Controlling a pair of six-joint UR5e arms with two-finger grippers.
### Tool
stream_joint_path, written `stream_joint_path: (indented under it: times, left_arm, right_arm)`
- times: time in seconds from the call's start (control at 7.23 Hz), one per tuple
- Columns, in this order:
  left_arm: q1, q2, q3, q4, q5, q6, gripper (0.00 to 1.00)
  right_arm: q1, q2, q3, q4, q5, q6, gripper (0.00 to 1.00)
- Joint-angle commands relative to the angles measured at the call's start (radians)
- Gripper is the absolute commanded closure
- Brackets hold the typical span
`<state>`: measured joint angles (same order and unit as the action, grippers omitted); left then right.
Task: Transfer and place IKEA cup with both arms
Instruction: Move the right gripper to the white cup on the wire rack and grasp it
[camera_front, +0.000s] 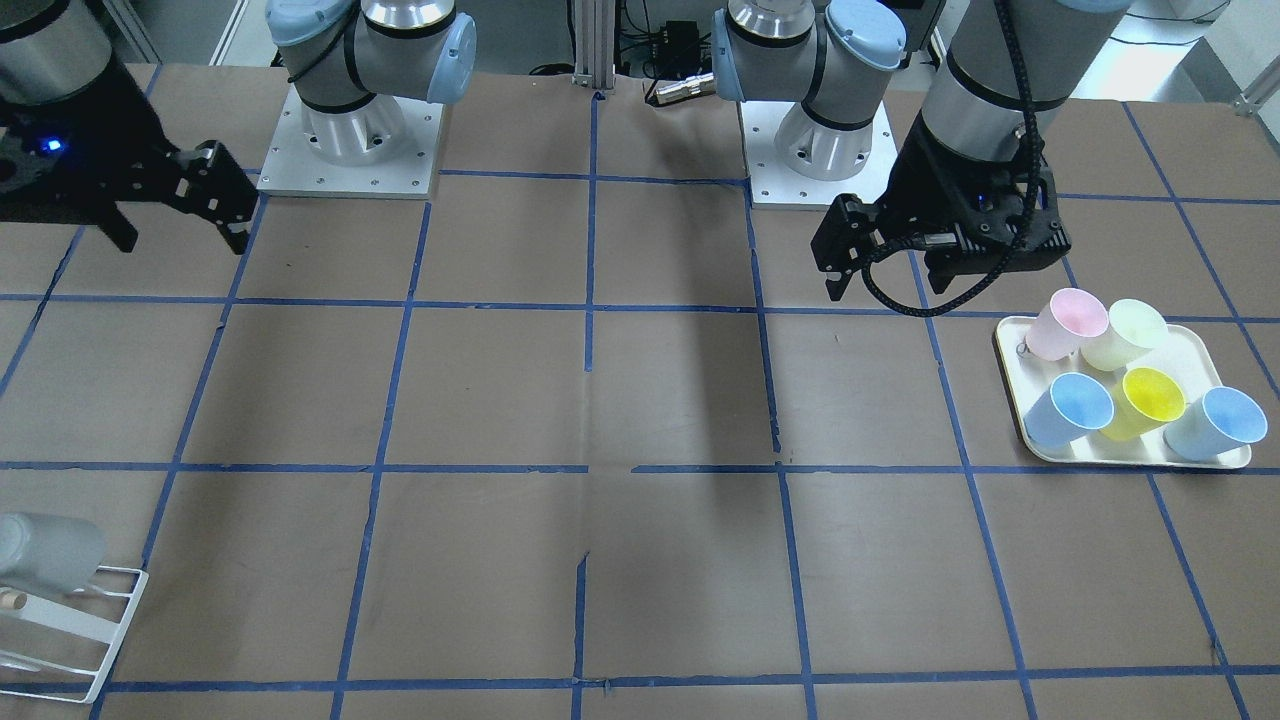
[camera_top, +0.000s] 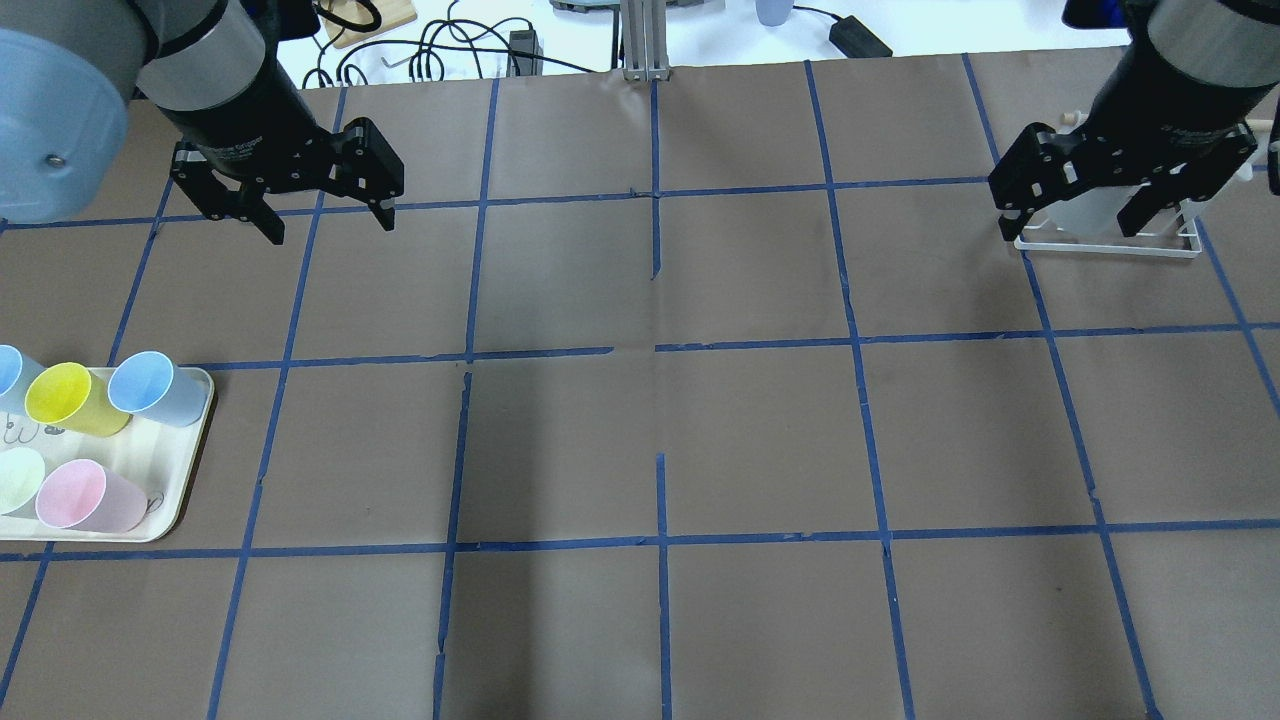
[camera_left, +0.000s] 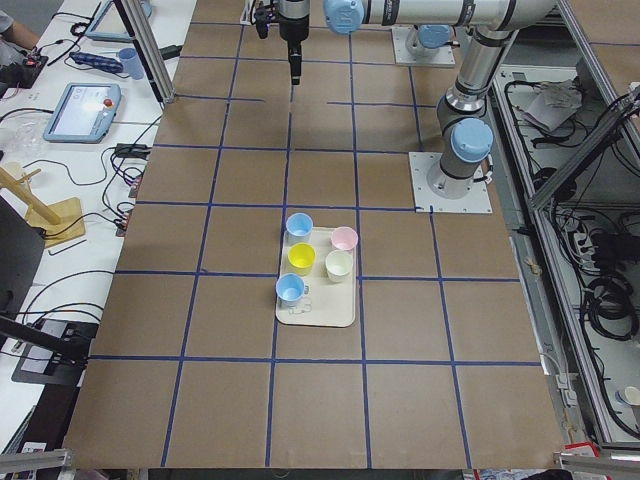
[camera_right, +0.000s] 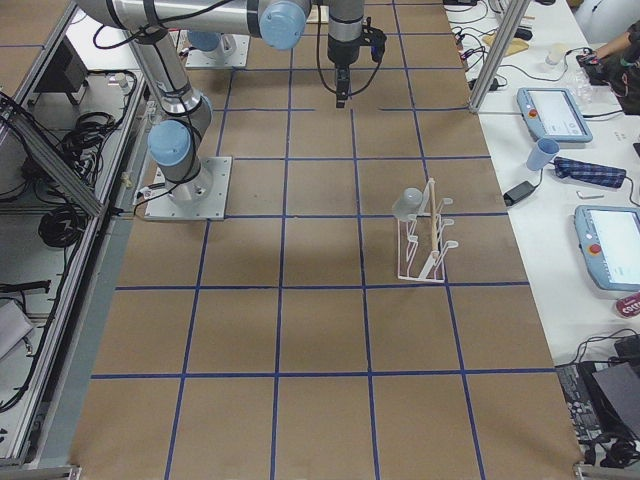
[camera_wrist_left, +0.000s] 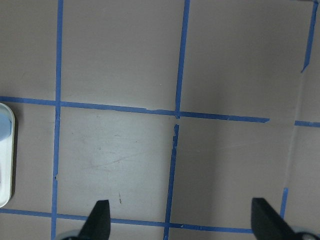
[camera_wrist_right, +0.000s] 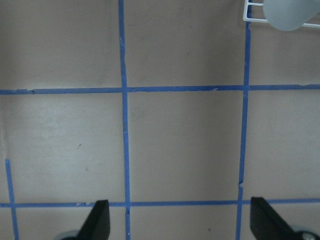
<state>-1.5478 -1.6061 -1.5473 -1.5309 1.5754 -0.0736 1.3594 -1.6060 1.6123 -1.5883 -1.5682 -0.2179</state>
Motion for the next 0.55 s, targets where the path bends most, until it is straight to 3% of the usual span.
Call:
stream_joint_path:
  times: [0.0, 0.42]
  left_arm:
    - [0.0, 0.0, 0.0, 0.0, 0.0, 0.0, 0.0]
    - [0.0, -0.003, 0.004, 0.002, 0.0, 0.0, 0.0]
  right_arm:
    - [-0.087, 0.092, -0.008, -0.138, 0.002, -0.133, 0.0]
    - [-0.158, 0.213, -0.012, -0.316, 0.007, -0.27, 0.0]
